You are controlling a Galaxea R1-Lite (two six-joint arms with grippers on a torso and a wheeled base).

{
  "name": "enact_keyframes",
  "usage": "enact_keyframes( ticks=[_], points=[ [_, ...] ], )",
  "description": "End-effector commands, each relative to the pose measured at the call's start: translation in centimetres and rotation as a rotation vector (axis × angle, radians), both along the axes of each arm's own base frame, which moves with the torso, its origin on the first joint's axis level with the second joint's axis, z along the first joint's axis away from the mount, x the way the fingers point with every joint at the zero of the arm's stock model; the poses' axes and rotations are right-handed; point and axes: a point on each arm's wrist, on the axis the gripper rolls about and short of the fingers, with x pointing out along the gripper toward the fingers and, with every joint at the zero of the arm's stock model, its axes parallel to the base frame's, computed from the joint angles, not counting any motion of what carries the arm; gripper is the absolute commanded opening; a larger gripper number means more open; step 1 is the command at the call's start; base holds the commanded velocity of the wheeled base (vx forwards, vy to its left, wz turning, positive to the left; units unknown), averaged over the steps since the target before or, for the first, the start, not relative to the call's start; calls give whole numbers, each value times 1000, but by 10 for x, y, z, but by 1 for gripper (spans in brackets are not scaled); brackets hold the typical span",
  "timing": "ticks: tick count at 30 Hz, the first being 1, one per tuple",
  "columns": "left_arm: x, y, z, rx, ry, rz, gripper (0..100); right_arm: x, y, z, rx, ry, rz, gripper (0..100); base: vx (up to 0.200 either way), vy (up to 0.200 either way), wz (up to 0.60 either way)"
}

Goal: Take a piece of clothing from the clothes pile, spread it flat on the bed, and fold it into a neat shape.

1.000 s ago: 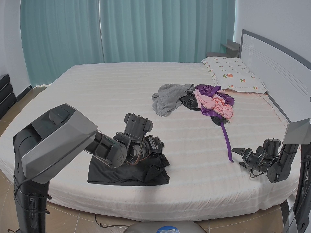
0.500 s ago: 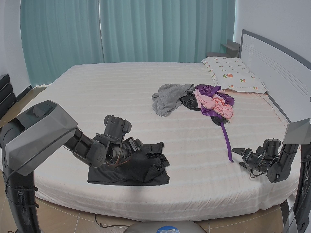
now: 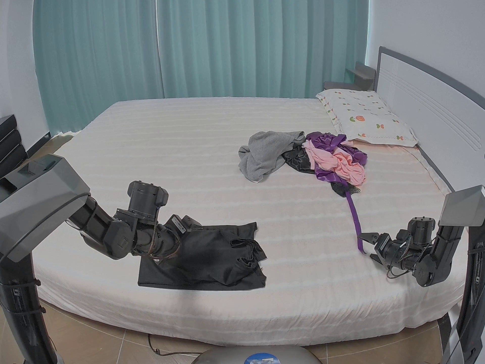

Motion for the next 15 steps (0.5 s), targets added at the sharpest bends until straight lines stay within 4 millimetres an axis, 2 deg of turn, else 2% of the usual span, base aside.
enact_keyframes(
  ticks=[1, 6, 15],
  points=[
    [1, 22, -4, -25, 31, 38, 100, 1, 10, 5, -15, -12, 10, 100, 0, 200, 0],
    [5, 44, -6, -91, 55, 34, 100, 1, 32, 22, -81, -54, -11, 100, 0, 200, 0],
    [4, 44, -12, -102, 75, 25, 100, -14, 89, 44, -163, -79, 95, 100, 0, 200, 0]
  ],
)
